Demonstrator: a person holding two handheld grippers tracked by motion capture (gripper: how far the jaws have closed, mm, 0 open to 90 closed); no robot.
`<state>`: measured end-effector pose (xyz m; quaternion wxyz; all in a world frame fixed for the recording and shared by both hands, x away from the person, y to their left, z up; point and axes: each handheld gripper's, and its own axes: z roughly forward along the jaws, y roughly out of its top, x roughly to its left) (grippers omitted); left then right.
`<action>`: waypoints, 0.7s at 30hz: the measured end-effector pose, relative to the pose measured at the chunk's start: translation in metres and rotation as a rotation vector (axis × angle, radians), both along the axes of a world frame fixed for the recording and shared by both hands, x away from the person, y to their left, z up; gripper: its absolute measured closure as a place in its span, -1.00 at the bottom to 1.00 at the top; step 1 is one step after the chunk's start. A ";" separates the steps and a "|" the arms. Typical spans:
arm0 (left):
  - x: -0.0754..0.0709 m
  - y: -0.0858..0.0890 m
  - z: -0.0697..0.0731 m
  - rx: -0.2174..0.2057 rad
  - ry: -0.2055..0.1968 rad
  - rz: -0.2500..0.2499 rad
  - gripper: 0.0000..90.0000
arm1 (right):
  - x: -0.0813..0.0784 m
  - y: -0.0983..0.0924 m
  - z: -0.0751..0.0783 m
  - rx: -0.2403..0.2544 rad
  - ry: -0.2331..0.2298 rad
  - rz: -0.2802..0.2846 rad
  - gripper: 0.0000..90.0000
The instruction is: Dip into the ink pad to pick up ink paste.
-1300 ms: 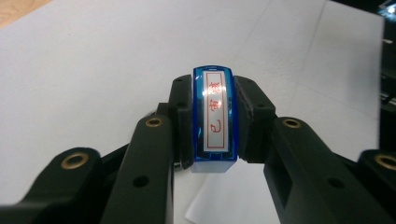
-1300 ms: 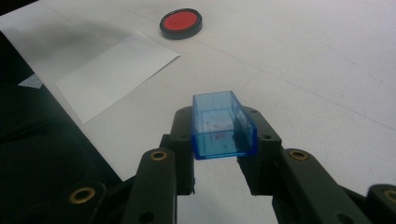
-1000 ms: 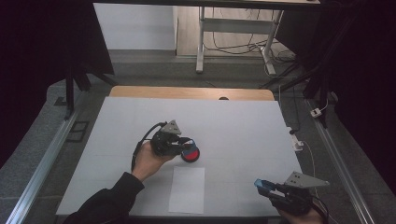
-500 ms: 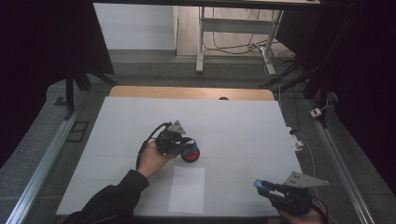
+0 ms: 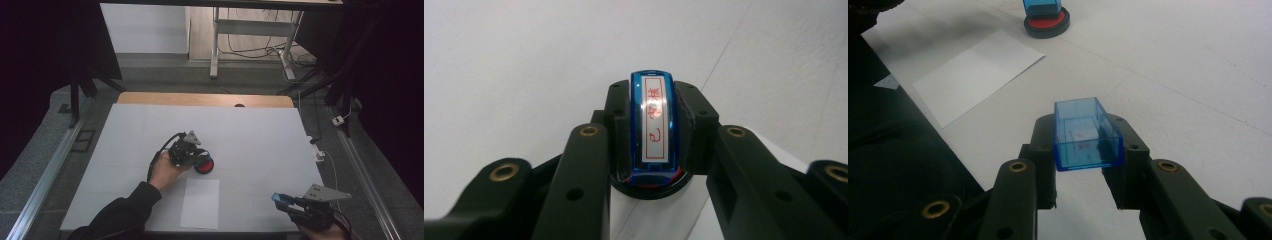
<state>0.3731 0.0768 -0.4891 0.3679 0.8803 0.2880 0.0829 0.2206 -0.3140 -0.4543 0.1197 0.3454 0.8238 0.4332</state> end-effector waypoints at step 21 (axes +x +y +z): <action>-0.013 -0.014 0.000 0.103 -0.097 -0.010 0.57 | 0.000 0.002 0.000 -0.025 0.001 0.006 0.51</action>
